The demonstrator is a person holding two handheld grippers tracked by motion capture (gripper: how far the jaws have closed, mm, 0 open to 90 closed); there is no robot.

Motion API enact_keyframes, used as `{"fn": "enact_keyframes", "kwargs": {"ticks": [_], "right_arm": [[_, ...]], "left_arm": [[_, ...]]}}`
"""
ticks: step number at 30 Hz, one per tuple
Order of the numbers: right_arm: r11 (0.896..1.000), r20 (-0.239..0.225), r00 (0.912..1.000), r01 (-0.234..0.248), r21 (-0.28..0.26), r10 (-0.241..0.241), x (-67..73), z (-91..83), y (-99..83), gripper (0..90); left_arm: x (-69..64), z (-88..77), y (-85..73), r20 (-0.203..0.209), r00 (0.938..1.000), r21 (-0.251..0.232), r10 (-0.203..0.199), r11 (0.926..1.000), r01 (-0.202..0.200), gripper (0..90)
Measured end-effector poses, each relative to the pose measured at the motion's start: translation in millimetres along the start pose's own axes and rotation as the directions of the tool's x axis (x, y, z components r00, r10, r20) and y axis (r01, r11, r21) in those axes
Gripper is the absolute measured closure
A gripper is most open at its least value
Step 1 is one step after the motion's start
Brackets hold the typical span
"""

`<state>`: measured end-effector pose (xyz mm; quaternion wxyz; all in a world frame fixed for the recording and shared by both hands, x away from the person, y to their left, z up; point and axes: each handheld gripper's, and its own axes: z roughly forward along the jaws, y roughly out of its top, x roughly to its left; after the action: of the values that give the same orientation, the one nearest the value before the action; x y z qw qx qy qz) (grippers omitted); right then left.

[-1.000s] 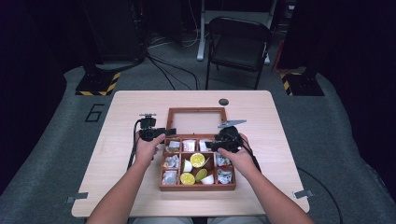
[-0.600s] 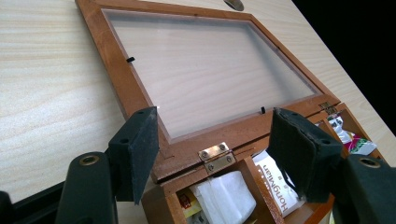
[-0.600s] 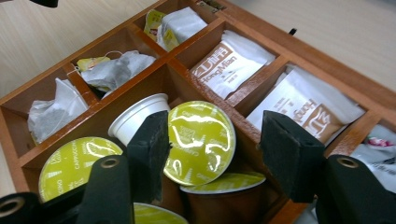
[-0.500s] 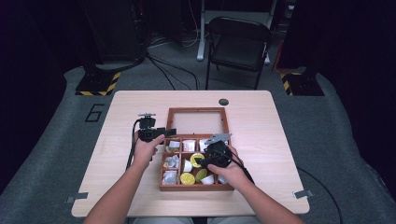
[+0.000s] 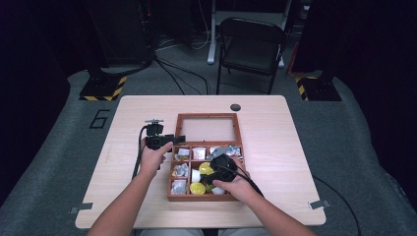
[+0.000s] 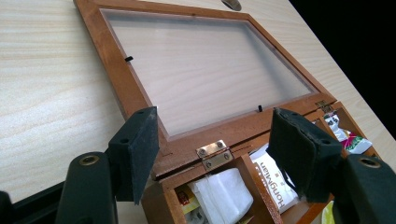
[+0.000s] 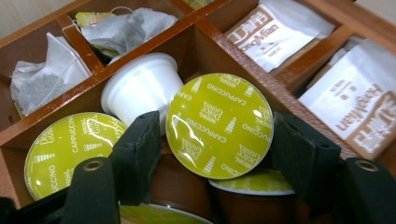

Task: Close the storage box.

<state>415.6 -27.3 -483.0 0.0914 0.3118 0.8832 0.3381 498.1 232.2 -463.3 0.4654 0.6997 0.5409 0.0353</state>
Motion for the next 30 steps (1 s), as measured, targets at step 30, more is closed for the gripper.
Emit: {"fn": "enact_keyframes", "kwargs": {"ticks": [30], "right_arm": [[0.999,0.006,1.0000,-0.002,-0.047,0.002,-7.7,-32.8,21.1,37.2]], "left_arm": [[8.3,-3.6,-4.3,-0.012,0.9997,-0.015,-0.021,0.9997,0.021,34.6]]}}
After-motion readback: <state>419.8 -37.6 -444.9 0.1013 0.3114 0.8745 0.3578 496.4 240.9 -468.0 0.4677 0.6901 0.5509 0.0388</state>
